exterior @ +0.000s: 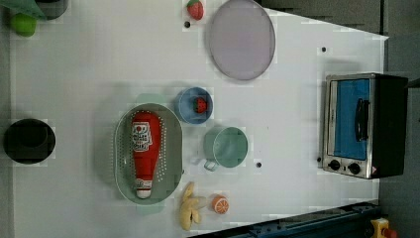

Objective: Pick Ketchup from the table and place it in strainer.

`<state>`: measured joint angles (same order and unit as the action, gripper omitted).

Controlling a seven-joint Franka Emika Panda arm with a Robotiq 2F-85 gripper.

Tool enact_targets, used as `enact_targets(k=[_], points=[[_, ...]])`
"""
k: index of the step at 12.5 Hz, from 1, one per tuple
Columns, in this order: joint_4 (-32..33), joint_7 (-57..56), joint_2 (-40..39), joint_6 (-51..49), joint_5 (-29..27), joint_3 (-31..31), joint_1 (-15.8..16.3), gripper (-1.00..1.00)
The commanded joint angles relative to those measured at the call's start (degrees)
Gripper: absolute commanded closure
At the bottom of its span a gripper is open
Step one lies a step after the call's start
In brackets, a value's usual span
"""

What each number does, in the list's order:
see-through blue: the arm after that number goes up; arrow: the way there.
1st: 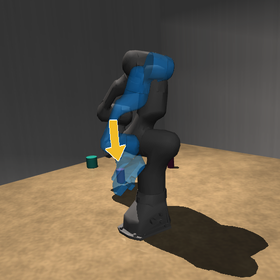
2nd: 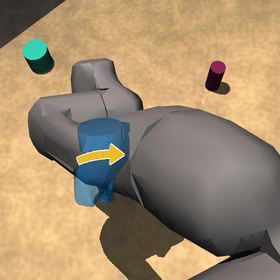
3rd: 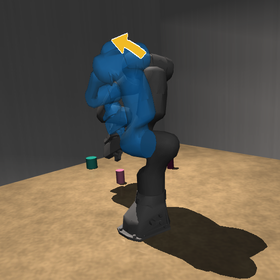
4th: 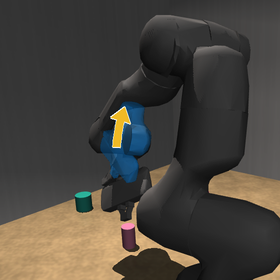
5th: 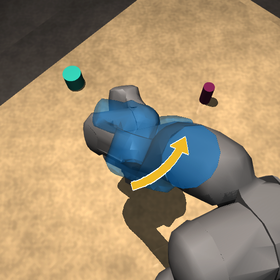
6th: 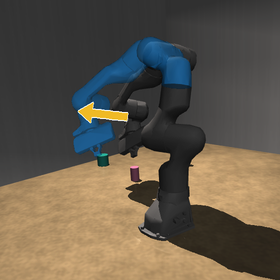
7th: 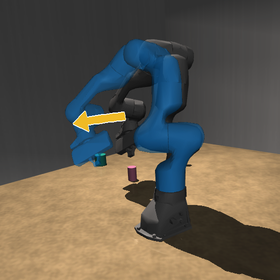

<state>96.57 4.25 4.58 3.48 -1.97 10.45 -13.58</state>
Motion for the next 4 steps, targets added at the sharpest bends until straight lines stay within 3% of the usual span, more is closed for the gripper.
enact_targets(k=[1, 4], points=[[0.32, -4.13, -1.68, -0.39, 1.26, 0.32, 0.64, -1.00], [0.41, -3.72, -1.68, -0.26, 1.31, 0.32, 0.65, -1.00]])
